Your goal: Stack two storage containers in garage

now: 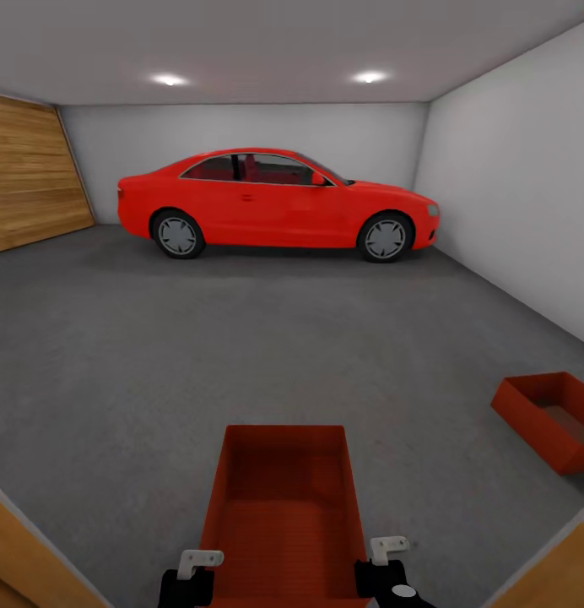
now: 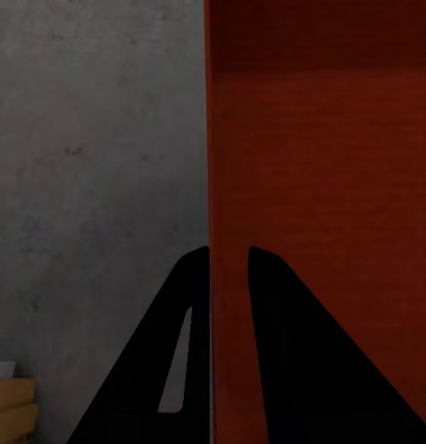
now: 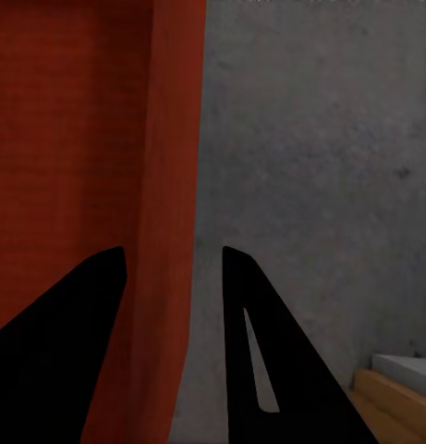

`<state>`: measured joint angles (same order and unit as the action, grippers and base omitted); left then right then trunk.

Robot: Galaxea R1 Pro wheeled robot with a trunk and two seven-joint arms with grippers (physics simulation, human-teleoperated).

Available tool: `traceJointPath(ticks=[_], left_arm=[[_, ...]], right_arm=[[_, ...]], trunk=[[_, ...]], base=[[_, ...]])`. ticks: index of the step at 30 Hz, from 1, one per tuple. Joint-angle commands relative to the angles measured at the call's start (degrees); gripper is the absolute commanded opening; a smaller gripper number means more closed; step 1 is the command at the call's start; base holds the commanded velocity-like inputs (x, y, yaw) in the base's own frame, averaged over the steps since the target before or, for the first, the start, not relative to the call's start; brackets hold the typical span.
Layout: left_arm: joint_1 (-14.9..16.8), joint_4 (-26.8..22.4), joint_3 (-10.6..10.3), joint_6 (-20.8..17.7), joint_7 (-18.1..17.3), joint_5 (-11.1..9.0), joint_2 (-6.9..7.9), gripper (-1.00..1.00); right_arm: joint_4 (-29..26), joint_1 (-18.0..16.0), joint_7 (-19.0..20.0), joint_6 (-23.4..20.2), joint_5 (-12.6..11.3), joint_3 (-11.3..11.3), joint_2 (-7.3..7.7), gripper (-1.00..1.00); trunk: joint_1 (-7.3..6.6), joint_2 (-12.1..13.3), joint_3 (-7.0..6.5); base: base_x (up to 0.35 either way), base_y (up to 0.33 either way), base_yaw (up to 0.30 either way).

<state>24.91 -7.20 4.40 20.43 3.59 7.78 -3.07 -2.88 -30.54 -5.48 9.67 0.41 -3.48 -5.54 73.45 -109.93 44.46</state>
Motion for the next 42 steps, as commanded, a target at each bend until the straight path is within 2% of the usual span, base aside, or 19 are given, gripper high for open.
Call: traceJointPath(ticks=[1, 42], left_arm=[[0.05, -0.01, 1.57, 0.22, 0.81, 0.48, -0.01, -1.0], [0.05, -0.01, 1.57, 0.22, 0.81, 0.48, -0.01, -1.0]], right_arm=[[0.07, -0.05, -0.5, 0.17, -0.14, 0.05, 0.0, -1.0], [0.07, -0.05, -0.5, 0.17, -0.14, 0.05, 0.0, -1.0]], trunk=[[0.0, -0.02, 0.05], [0.0, -0.02, 0.05]], base=[[0.028, 0.0, 0.0], [0.05, 0.019, 0.0]])
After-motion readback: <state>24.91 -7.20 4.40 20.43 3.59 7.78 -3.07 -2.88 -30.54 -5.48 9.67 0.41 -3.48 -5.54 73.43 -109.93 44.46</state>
